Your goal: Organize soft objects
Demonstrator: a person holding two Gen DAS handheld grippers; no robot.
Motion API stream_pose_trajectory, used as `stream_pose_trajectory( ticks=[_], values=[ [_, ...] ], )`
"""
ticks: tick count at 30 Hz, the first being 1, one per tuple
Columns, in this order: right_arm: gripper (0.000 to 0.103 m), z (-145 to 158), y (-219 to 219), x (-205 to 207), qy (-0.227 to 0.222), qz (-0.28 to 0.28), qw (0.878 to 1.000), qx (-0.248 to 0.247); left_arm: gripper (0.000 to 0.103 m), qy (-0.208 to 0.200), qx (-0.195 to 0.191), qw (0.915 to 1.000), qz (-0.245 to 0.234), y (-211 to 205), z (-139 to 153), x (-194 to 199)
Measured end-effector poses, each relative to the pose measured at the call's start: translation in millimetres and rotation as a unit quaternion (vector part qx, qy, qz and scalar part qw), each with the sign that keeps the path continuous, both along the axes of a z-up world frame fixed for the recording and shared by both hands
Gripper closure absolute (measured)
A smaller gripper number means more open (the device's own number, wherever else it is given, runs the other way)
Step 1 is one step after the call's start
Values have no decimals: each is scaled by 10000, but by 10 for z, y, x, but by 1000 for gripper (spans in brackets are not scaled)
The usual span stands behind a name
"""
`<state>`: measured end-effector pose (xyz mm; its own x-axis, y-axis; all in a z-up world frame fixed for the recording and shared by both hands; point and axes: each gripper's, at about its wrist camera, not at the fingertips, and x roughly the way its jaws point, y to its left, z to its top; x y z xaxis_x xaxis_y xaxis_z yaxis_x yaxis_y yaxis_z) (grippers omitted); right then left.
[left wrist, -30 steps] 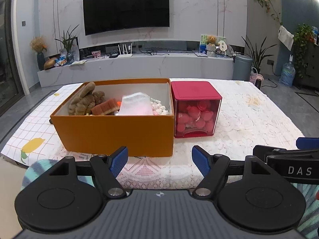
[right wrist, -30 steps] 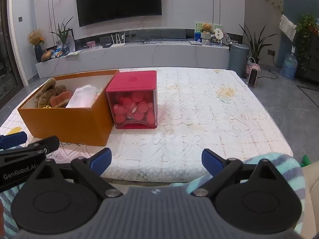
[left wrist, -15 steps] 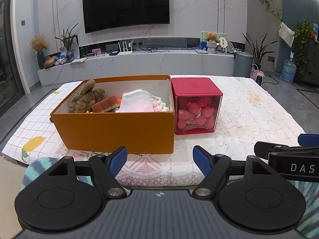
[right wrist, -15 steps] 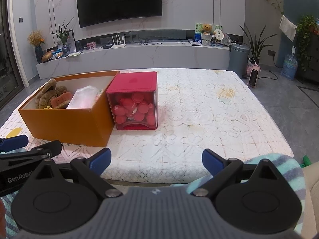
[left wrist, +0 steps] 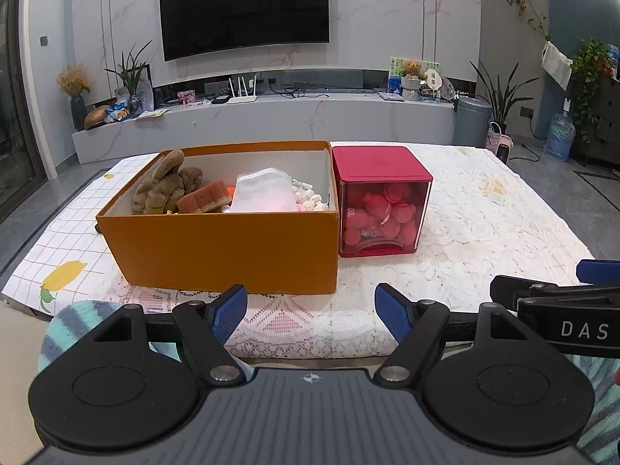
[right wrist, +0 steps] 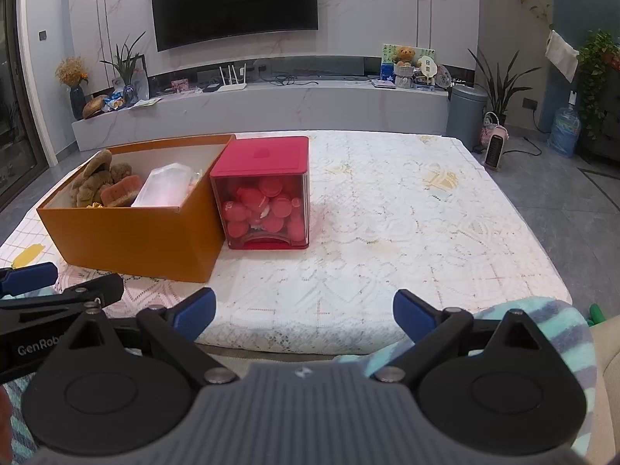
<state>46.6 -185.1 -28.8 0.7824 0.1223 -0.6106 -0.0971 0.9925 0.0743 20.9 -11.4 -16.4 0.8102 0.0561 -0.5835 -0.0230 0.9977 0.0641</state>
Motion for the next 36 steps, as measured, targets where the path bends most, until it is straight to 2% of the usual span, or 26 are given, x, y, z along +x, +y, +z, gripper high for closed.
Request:
stream_pose_trajectory(
  ticks=[36],
  values=[
    [7, -14, 24, -5, -14, 34, 10000, -10, 15, 38, -33, 10000, -31, -17, -13, -6]
  ],
)
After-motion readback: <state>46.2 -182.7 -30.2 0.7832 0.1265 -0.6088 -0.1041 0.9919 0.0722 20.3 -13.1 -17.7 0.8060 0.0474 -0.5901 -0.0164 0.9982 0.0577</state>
